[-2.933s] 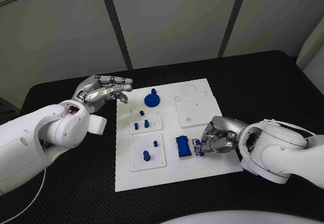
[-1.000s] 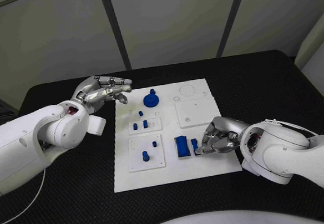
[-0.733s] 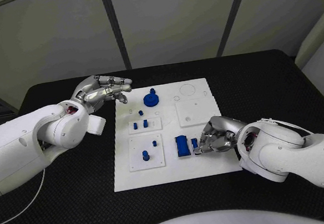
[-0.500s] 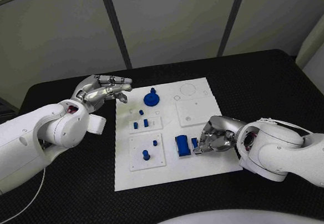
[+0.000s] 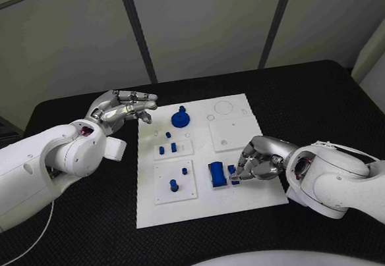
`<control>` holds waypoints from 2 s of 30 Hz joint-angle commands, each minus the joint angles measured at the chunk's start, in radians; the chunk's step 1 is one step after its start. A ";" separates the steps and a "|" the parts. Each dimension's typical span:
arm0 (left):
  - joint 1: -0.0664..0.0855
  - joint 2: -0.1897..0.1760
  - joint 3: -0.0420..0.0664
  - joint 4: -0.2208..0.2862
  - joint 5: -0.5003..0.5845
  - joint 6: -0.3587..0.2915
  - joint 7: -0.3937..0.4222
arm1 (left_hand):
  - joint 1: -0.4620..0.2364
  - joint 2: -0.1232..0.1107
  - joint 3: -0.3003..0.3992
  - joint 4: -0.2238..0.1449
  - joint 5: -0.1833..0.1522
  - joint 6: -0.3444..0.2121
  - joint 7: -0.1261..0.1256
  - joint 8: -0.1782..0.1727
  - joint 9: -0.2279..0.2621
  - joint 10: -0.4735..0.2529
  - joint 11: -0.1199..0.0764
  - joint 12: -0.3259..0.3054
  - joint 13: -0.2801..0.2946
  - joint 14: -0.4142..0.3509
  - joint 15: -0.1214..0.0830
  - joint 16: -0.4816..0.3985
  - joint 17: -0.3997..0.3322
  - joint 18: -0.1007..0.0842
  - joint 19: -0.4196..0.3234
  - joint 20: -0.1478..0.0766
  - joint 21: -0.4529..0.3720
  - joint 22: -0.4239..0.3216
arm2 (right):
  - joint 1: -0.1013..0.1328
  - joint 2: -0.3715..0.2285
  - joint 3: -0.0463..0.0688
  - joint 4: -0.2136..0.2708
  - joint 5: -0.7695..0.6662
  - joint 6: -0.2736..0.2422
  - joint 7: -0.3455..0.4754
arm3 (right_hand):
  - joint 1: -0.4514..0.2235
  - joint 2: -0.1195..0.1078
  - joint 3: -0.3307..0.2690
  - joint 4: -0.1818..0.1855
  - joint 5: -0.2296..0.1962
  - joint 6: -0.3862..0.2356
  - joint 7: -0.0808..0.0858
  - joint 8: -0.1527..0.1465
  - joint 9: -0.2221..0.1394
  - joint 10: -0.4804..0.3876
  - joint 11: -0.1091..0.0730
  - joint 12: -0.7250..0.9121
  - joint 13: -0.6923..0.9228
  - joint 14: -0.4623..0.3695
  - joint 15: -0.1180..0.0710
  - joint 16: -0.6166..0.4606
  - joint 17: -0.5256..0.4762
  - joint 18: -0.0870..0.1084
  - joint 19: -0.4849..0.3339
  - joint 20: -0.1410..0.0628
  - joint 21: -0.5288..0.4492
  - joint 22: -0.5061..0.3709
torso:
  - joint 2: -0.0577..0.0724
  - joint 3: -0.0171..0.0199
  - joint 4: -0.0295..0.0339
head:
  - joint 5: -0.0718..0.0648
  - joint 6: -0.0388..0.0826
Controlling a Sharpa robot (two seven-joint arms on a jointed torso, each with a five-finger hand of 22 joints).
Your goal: Assemble the parts on the task board
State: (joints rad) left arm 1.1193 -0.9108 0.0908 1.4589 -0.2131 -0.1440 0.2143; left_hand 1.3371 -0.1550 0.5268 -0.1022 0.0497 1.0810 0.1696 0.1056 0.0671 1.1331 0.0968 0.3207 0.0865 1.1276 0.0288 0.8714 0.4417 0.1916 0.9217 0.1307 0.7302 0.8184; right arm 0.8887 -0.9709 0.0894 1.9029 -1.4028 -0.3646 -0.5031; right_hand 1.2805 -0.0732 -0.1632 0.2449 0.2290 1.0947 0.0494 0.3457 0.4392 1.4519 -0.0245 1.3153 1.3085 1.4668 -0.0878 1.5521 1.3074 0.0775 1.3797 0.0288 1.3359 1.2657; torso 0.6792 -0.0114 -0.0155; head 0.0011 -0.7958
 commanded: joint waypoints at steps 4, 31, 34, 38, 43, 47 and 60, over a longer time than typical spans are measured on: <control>0.001 0.000 0.001 0.004 0.002 -0.003 0.026 | -0.006 0.005 -0.004 -0.002 0.003 -0.008 0.003 -0.003 0.000 -0.009 0.003 0.002 -0.002 -0.023 0.001 -0.006 -0.008 -0.012 -0.017 0.003 -0.008 0.000 | 0.004 -0.014 0.000 -0.031 0.162 -0.163 0.257 | 0.011 -0.005 -0.021 0.025 -0.006 -0.086 0.037 -0.061 -0.024 -0.117 0.034 -0.212 -0.069 0.055 0.032 -0.096 0.078 0.037 -0.123 0.023 -0.159 -0.183 | -0.011 -0.0089 0.0039 | -0.006 0.017; -0.021 0.223 -0.006 -0.281 0.228 -0.239 0.262 | -0.040 0.015 -0.124 0.083 0.001 -0.099 -0.042 -0.043 -0.003 -0.138 0.100 -0.218 -0.025 -0.232 0.146 -0.726 -0.358 -0.014 -0.307 0.158 -0.553 -0.385 | 0.134 0.334 0.043 -0.752 1.009 -0.031 0.914 | 0.308 0.088 0.162 -0.011 -0.074 -0.119 0.129 -0.282 -0.284 -0.377 0.174 -1.217 -1.181 -0.433 0.216 -1.448 -1.058 0.107 -0.555 0.220 -1.109 -0.952 | -0.105 -0.0125 0.0070 | -0.021 0.159; -0.026 0.233 -0.006 -0.289 0.186 -0.192 0.206 | -0.426 0.055 -0.250 0.102 -0.050 -0.391 -0.080 -0.106 -0.067 -0.438 0.041 -0.321 -0.087 -0.500 0.095 -0.778 -0.442 -0.057 -0.489 0.071 -0.612 -0.520 | 0.132 0.343 0.043 -0.762 0.970 -0.070 0.852 | -0.172 0.073 0.163 -0.088 -0.119 -0.409 0.074 -0.346 -0.339 -0.699 0.129 -1.315 -1.232 -0.742 0.177 -1.552 -1.147 0.042 -0.798 0.147 -1.191 -1.058 | -0.100 -0.0142 0.0080 | -0.021 0.158; -0.027 0.230 -0.010 -0.274 0.187 -0.207 0.210 | -0.512 0.072 -0.281 0.102 -0.050 -0.461 -0.088 -0.106 -0.067 -0.508 0.027 -0.321 -0.087 -0.562 0.084 -0.793 -0.442 -0.058 -0.533 0.052 -0.627 -0.553 | 0.133 0.338 0.039 -0.746 0.986 -0.083 0.858 | -0.284 0.073 0.163 -0.105 -0.130 -0.477 0.063 -0.346 -0.356 -0.770 0.122 -1.315 -1.309 -0.810 0.173 -1.552 -1.175 0.042 -0.848 0.133 -1.215 -1.088 | -0.107 -0.0088 0.0095 | -0.017 0.166; -0.035 0.212 -0.024 -0.207 0.191 -0.281 0.227 | -0.676 0.155 -0.330 0.102 -0.050 -0.584 -0.170 -0.106 -0.067 -0.632 0.003 -0.321 -0.087 -0.674 0.061 -0.871 -0.442 -0.106 -0.610 0.016 -0.648 -0.606 | 0.138 0.312 0.016 -0.674 1.059 -0.140 0.887 | -0.474 0.073 0.163 -0.133 -0.149 -0.595 0.042 -0.346 -0.439 -0.900 0.103 -1.315 -1.309 -0.935 0.088 -1.552 -1.200 0.025 -0.950 0.102 -1.238 -1.122 | -0.131 0.0086 0.0147 | -0.003 0.192; -0.045 0.188 -0.044 -0.111 0.198 -0.385 0.250 | -0.780 0.155 -0.361 0.102 -0.050 -0.663 -0.170 -0.106 -0.067 -0.711 -0.013 -0.321 -0.087 -0.746 0.047 -0.871 -0.442 -0.106 -0.659 -0.008 -0.730 -0.640 | 0.145 0.275 -0.016 -0.570 1.164 -0.220 0.929 | -0.601 0.073 0.163 -0.150 -0.229 -0.674 0.027 -0.346 -0.439 -0.987 0.024 -1.315 -1.309 -1.019 0.088 -1.552 -1.217 0.015 -1.017 0.081 -1.254 -1.145 | -0.135 0.0114 0.0155 | -0.001 0.196; -0.069 0.132 -0.090 0.106 0.213 -0.620 0.304 | -1.007 0.155 -0.429 0.102 -0.050 -0.833 -0.170 -0.106 -0.067 -0.883 -0.097 -0.321 -0.087 -0.902 -0.029 -0.871 -0.442 -0.192 -0.765 -0.060 -0.730 -0.712 | 0.161 0.193 -0.088 -0.338 1.397 -0.401 1.021 | -0.875 0.073 0.163 -0.245 -0.229 -0.844 -0.049 -0.346 -0.439 -1.175 0.024 -1.315 -1.309 -1.200 0.088 -1.552 -1.307 -0.007 -1.163 -0.029 -1.336 -1.194 | -0.135 0.0114 0.0155 | -0.001 0.196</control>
State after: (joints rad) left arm 1.0488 -0.7773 0.0006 1.5568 -0.0063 -0.6725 0.4749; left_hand 0.4475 -0.0049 0.1342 0.0001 0.0071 0.3364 0.0052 0.0044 0.0024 0.3389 0.0260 0.0059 0.0019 0.3068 0.0162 0.0068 0.0021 0.0592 0.2129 0.0978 0.0137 0.1436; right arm 1.0468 -0.7763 0.0017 1.5562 -0.0939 -0.6889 0.4617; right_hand 0.5467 0.0006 -0.0002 0.0455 0.0137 0.3380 0.0182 0.0076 0.0055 0.3739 0.0092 0.0070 0.0021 0.3604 0.0060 0.0044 0.0339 0.0914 0.2927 0.0726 0.0246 0.0974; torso 0.5446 -0.0004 0.0000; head 0.0003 -0.5998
